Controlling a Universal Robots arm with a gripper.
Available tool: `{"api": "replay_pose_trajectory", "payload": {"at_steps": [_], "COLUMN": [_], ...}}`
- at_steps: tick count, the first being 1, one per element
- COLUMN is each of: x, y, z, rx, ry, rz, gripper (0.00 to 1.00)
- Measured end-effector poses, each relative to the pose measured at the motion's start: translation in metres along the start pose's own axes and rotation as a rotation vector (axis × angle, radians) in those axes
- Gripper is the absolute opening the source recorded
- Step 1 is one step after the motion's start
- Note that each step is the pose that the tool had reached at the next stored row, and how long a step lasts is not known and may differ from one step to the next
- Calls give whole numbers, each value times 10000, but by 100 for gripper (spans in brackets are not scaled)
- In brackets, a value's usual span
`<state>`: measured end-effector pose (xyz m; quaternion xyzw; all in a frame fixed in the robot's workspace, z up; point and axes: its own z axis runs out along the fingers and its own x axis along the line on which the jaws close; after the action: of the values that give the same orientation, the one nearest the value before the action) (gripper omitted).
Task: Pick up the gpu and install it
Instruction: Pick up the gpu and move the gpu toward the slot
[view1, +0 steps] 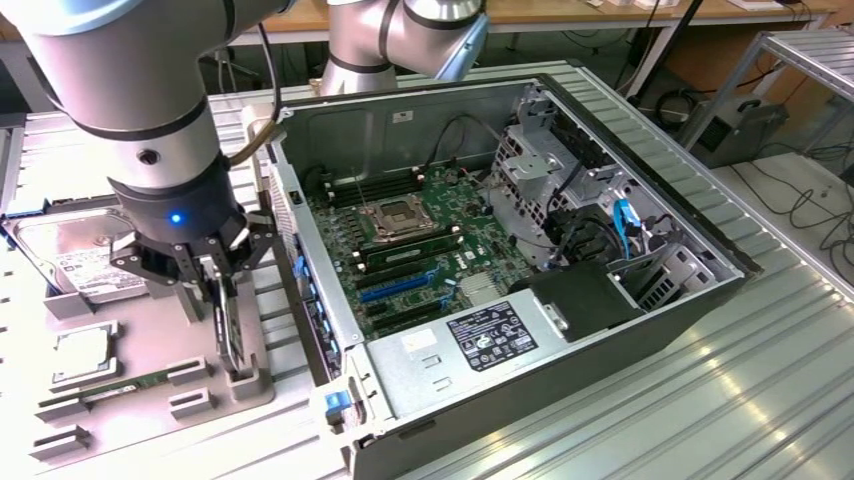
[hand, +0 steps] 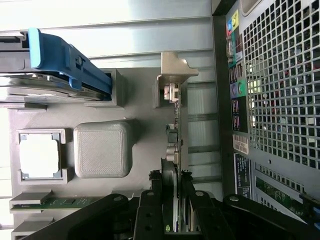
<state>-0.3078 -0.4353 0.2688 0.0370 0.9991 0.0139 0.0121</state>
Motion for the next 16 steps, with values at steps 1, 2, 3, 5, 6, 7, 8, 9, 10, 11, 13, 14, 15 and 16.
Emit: {"api": "replay_pose_trajectory", "payload": {"at_steps": [1, 2, 3, 5, 6, 7, 8, 9, 10, 11, 13, 14, 15, 16], "x": [0, 0, 0, 0, 0, -1, -1, -1, -1, -1, -1, -1, -1, -1], "y": [0, 0, 0, 0, 0, 1, 1, 1, 1, 1, 1, 1, 1, 1], "z": [-3, -5, -7, -13, -15, -20, -23, -25, -28, -30, -34, -36, -38, -40], "rx": [0, 0, 0, 1, 0, 1, 1, 0, 0, 0, -1, 0, 0, 0], "ry": [0, 0, 0, 1, 1, 1, 1, 0, 0, 0, 0, 0, 0, 0], "rz": [0, 0, 0, 0, 0, 0, 0, 0, 0, 0, 0, 0, 0, 0], "gripper": [26, 26, 26, 26, 26, 26, 26, 26, 26, 26, 26, 26, 26, 26]}}
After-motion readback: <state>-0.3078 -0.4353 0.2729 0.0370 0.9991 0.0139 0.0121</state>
